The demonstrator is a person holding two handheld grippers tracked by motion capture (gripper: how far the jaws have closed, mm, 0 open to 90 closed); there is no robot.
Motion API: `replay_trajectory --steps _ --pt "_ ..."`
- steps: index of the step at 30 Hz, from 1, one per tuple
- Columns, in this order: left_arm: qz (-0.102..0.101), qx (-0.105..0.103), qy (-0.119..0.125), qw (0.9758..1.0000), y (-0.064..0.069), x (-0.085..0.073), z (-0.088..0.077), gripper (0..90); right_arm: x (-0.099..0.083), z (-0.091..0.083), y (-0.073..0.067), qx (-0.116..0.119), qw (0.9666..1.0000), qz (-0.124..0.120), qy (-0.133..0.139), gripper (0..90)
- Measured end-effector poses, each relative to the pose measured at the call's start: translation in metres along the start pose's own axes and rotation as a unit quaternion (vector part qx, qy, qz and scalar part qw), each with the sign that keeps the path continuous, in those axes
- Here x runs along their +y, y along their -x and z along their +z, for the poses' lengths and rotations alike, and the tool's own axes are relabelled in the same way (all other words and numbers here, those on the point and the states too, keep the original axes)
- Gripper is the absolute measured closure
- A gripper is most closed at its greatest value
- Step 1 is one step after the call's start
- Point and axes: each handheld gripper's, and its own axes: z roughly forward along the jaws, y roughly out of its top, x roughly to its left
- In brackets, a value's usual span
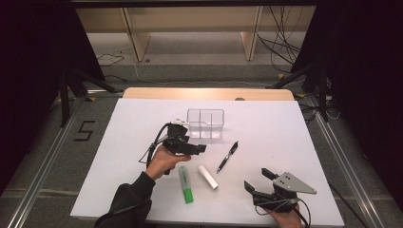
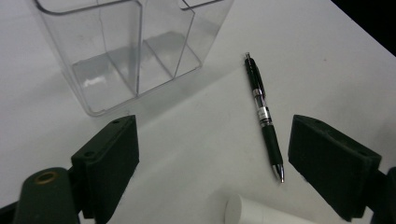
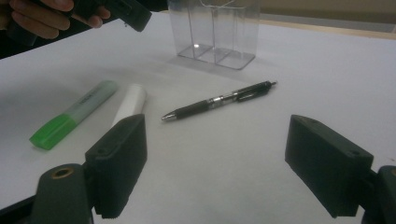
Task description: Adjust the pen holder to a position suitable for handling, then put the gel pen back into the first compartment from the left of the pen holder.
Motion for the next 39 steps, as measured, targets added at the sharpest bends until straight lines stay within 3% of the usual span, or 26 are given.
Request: replay_trajectory --steps 11,18,24,29,35,39 --pt "0.019 -0.007 -0.018 0.9996 0.016 -0.002 0.013 15.9 0.0 0.0 -0.001 0.0 1.0 -0.004 -0.001 21.7" --pt "0.028 -0.011 -0.034 0.9989 0.031 -0.001 0.029 16.3 0.0 -0.001 0.0 0.0 1.0 -0.002 0.002 21.7" --pt "0.048 -0.025 -0.058 0.9969 0.051 0.0 0.049 22.8 0.0 -0.001 -0.001 0.0 1.0 -0.005 -0.002 21.7" --pt "0.054 -0.02 -0.072 0.9957 0.058 -0.001 0.061 30.9 0.0 -0.002 -0.002 -0.001 1.0 -0.005 0.0 21.8" --pt "0.079 -0.024 -0.1 0.9915 0.065 -0.004 0.078 42.4 0.0 -0.001 -0.002 0.001 1.0 -0.007 -0.001 21.8" --pt "0.1 -0.004 -0.116 0.9882 0.071 -0.003 0.085 51.4 0.0 -0.002 -0.002 0.001 1.0 -0.005 0.0 21.9"
